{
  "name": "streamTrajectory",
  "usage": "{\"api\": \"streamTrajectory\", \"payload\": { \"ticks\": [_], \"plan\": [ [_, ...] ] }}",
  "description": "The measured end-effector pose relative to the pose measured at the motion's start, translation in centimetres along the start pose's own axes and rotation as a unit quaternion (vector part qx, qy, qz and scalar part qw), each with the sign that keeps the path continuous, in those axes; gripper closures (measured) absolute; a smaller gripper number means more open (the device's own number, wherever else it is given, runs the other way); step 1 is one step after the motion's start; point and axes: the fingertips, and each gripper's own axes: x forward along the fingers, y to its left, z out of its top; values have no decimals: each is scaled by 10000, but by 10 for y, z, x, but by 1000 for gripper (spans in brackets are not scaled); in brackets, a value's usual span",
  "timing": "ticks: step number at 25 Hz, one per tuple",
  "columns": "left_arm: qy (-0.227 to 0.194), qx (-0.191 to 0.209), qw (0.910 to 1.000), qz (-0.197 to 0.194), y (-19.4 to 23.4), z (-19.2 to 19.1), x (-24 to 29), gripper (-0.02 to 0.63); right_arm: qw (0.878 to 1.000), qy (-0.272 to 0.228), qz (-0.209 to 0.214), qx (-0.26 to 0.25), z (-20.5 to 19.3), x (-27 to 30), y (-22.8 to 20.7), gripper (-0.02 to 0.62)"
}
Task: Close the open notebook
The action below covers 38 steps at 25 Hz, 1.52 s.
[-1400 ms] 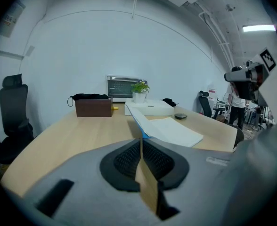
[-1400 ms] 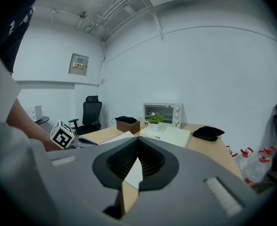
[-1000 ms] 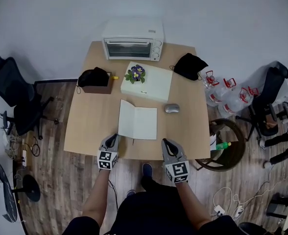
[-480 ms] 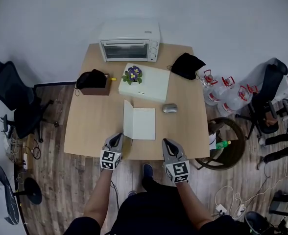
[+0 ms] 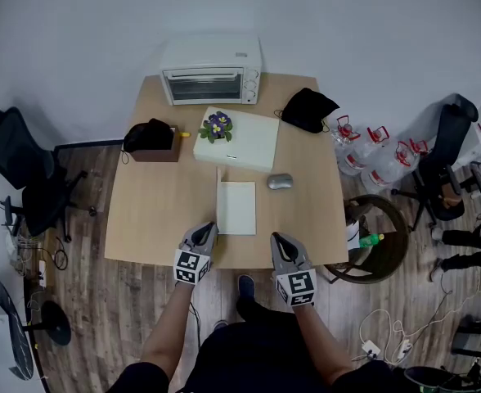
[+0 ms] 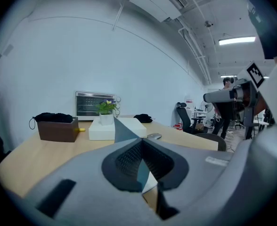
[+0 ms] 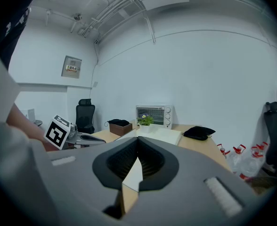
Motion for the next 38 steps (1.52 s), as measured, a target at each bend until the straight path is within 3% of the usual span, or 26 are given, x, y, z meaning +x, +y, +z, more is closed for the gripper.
{"api": "streamTrajectory", "payload": {
  "ticks": [18, 29, 38],
  "plan": [
    [227, -16, 9970, -740, -58, -5, 45, 611, 9996, -45, -247, 114, -1, -10, -22, 589],
    [-336, -209, 9992, -29, -37, 25, 5, 611, 9995, -191, -184, 141, 9, -11, -17, 589],
    [-1056, -298, 9920, 620, -15, 80, -58, 612, 9991, -369, -196, 60, 24, -13, -13, 589]
  ]
}}
